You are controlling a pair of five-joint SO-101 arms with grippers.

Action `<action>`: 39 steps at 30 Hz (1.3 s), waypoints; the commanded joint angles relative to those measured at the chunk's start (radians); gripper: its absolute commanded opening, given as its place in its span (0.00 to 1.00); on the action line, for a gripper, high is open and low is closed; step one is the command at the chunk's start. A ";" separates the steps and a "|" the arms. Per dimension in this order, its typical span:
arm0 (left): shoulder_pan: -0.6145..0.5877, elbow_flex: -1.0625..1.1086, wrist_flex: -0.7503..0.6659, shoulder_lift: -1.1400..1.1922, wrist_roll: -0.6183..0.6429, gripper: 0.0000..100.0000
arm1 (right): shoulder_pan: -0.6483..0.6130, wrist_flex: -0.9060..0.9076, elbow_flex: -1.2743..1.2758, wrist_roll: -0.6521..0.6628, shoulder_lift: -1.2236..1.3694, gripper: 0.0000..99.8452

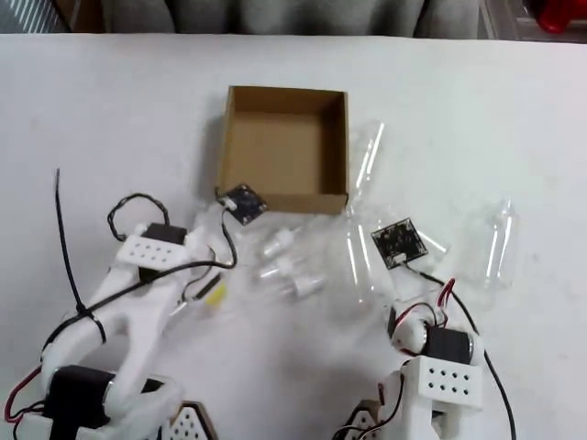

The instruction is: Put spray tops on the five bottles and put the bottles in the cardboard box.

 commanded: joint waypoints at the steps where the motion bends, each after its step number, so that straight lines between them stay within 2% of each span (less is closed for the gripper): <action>1: 0.021 -0.020 0.032 0.012 0.000 0.02 | 0.001 0.002 -0.008 0.011 -0.010 0.02; 7: 0.018 -0.023 0.032 0.012 0.000 0.02 | -0.005 0.002 -0.017 0.009 -0.010 0.02; 11: -0.030 -0.025 0.032 0.010 0.002 0.02 | -0.035 0.004 -0.081 -0.029 -0.007 0.02; 17: -0.090 -0.041 0.032 0.010 0.002 0.02 | -0.220 0.159 -0.311 -0.107 -0.001 0.02; 22: -0.120 -0.048 0.032 0.010 0.003 0.02 | -0.403 0.174 -0.399 -0.239 0.001 0.02; 26: -0.122 -0.048 0.031 0.010 0.003 0.02 | -0.519 0.108 -0.376 -0.370 0.013 0.02; 32: -0.122 -0.049 0.026 0.010 0.003 0.02 | -0.524 -0.110 -0.319 -0.540 0.211 0.02; 35: -0.122 -0.049 0.026 0.010 0.003 0.02 | -0.532 -0.139 -0.353 -0.626 0.332 0.02; 39: -0.122 -0.049 0.025 0.010 0.003 0.02 | -0.532 -0.133 -0.430 -0.655 0.498 0.05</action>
